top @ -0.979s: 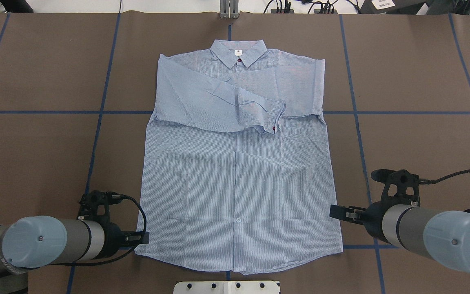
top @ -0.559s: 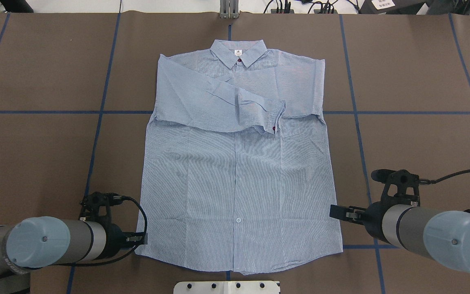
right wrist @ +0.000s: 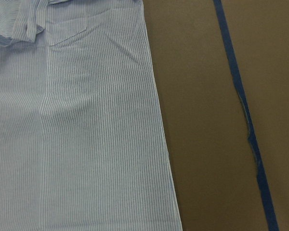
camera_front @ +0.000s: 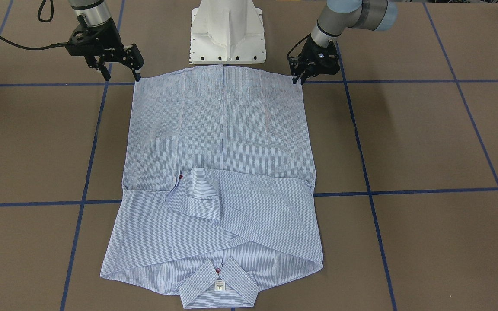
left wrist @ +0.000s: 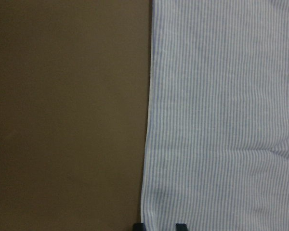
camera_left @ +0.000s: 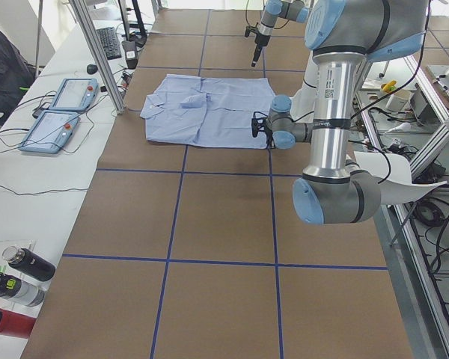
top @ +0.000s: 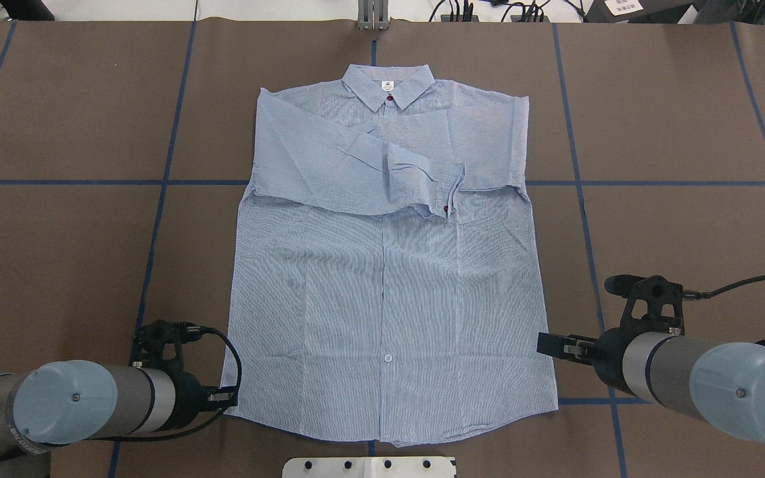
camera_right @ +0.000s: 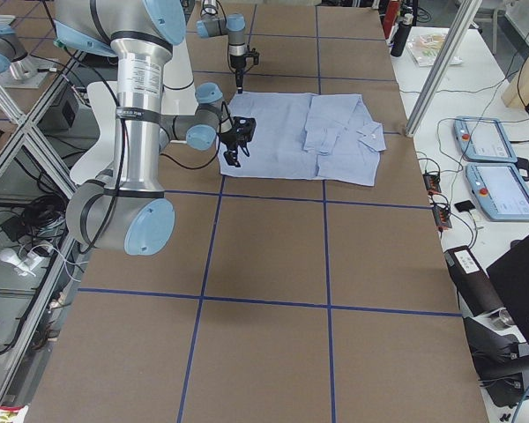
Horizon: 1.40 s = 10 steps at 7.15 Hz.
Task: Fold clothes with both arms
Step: 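Lower both grippers to the hem corners nearest the robot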
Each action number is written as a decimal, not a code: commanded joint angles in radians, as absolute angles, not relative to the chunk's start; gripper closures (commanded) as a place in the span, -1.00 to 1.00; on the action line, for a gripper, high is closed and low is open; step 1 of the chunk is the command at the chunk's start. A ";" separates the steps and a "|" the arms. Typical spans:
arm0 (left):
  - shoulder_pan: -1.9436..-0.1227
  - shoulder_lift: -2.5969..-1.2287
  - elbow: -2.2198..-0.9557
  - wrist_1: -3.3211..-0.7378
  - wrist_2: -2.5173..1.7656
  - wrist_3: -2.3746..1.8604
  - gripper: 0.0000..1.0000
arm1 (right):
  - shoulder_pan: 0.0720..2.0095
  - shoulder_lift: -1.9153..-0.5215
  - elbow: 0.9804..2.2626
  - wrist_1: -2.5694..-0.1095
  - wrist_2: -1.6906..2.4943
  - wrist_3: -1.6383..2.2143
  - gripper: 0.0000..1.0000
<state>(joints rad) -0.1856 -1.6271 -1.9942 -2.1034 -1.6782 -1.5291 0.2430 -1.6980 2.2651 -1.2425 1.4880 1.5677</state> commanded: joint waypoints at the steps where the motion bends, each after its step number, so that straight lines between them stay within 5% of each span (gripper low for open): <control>1: -0.178 -1.628 -2.002 -2.080 -1.678 -1.536 0.32 | 0.242 -1.698 2.266 -1.243 1.488 1.568 -1.00; 2: -0.178 -1.628 -2.005 -2.076 -1.678 -1.536 0.40 | 0.242 -1.698 2.266 -1.243 1.488 1.568 -1.00; 3: -0.178 -1.628 -2.005 -2.075 -1.678 -1.537 0.95 | 0.242 -1.698 2.266 -1.243 1.488 1.568 -1.00; 8: -0.178 -1.629 -2.013 -2.075 -1.678 -1.537 1.00 | 0.209 -1.902 2.253 -0.968 1.474 1.662 -0.93; 10: -0.178 -1.626 -2.034 -2.075 -1.675 -1.551 1.00 | 0.093 -1.896 2.224 -0.968 1.300 1.857 -0.50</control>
<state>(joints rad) -0.1780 -1.6275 -2.0223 -2.0755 -1.6774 -1.5405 0.1593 -1.8953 2.2421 -0.9757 1.3937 1.7332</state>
